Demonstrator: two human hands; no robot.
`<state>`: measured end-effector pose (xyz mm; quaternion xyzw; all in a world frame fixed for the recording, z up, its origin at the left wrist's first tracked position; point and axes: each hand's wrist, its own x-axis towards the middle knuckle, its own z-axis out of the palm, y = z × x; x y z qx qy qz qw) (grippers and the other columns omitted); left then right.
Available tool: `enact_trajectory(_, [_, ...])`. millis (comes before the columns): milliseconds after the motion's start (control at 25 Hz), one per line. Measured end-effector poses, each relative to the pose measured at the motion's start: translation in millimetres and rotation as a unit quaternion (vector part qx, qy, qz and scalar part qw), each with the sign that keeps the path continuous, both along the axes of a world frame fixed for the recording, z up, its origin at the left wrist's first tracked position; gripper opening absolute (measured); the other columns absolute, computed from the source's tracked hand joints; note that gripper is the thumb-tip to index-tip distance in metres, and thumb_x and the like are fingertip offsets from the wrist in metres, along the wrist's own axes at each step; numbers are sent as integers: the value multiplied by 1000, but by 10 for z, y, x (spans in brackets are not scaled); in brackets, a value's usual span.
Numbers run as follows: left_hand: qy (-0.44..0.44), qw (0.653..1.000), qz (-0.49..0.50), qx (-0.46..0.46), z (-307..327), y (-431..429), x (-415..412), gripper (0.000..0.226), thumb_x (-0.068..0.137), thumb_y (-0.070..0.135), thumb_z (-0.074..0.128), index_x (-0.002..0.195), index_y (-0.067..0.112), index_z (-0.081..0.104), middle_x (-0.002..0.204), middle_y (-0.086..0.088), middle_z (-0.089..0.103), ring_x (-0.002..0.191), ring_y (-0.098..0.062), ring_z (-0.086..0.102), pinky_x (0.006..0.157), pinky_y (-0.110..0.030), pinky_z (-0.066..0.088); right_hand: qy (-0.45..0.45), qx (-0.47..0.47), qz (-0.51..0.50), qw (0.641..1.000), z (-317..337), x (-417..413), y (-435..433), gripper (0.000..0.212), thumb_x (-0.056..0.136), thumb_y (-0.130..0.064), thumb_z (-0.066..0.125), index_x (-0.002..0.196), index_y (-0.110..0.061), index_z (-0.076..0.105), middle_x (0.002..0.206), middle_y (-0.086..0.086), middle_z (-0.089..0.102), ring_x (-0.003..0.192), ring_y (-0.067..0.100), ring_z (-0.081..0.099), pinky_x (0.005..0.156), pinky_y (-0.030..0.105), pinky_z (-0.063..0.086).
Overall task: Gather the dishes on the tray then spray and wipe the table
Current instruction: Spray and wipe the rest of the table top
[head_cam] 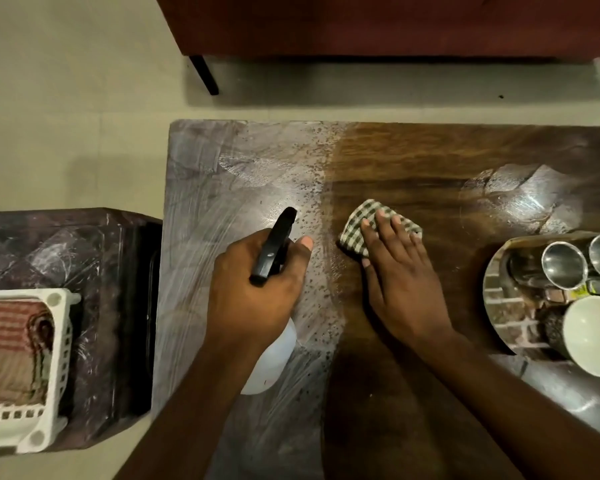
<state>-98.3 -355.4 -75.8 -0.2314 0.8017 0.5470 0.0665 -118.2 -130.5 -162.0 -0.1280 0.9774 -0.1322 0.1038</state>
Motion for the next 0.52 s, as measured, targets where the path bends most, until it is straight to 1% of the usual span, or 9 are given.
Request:
enact_trajectory(80, [0,1000,0,12,-21,4,-76,36,100,40,72,80,10,67,63,-15,67,51,-40,63,56,-59,59,0,9,8,1000,11,-374,74,57,114,-37,33,169,-26,24,179,5,12,166,25,5,134,48,13])
enact_trajectory(160, [4,1000,5,12,-18,13,-133,41,99,41,72,74,11,61,53,-10,59,48,-37,60,53,-56,56,-6,4,-48,999,23,-849,55,57,114,-38,34,169,-29,23,179,8,8,166,29,4,134,51,12])
enact_trajectory(240, [18,1000,12,-4,-12,17,-184,49,99,45,72,69,10,55,47,-5,51,46,-35,56,52,-53,53,-12,-20,-117,993,42,-1269,-118,56,113,-37,36,168,-28,26,179,11,9,165,34,6,134,54,12])
enact_trajectory(280, [26,999,19,-15,-16,17,-212,51,99,45,72,68,8,56,48,-7,51,48,-36,56,53,-52,53,-16,-28,-137,990,48,-1400,-253,56,113,-36,37,168,-27,28,179,12,9,165,35,8,133,56,11])
enact_trajectory(320, [33,999,30,-24,-19,10,-237,53,99,45,73,67,4,57,50,-11,53,49,-36,57,53,-53,54,-20,-31,-132,991,56,-1466,-411,57,113,-36,38,168,-27,27,178,12,10,165,35,8,133,57,11])
enact_trajectory(360, [40,998,40,-26,-24,-4,-256,54,99,44,73,67,2,60,53,-13,56,50,-37,59,53,-53,55,-30,-28,-93,995,71,-1469,-563,57,113,-37,37,168,-28,25,179,10,9,165,34,8,134,57,10])
enact_trajectory(400, [46,998,46,-24,-33,-20,-267,51,99,43,73,68,3,62,55,-14,59,50,-37,60,52,-54,55,-36,-18,-19,999,73,-1415,-685,58,113,-38,36,169,-30,21,179,9,7,165,31,6,134,57,9])
enact_trajectory(440, [50,997,48,-19,-40,-37,-266,46,99,42,74,71,7,65,57,-13,62,51,-36,62,51,-54,55,-38,-8,80,996,88,-1318,-754,59,113,-41,34,169,-33,18,179,7,6,165,28,4,134,55,9])
enact_trajectory(520, [45,998,52,-10,-44,-75,-234,36,98,43,74,77,15,69,62,-9,67,54,-33,65,50,-56,56,-51,13,279,959,117,-1197,-627,59,113,-47,28,169,-37,14,180,2,4,165,22,-1,134,48,4])
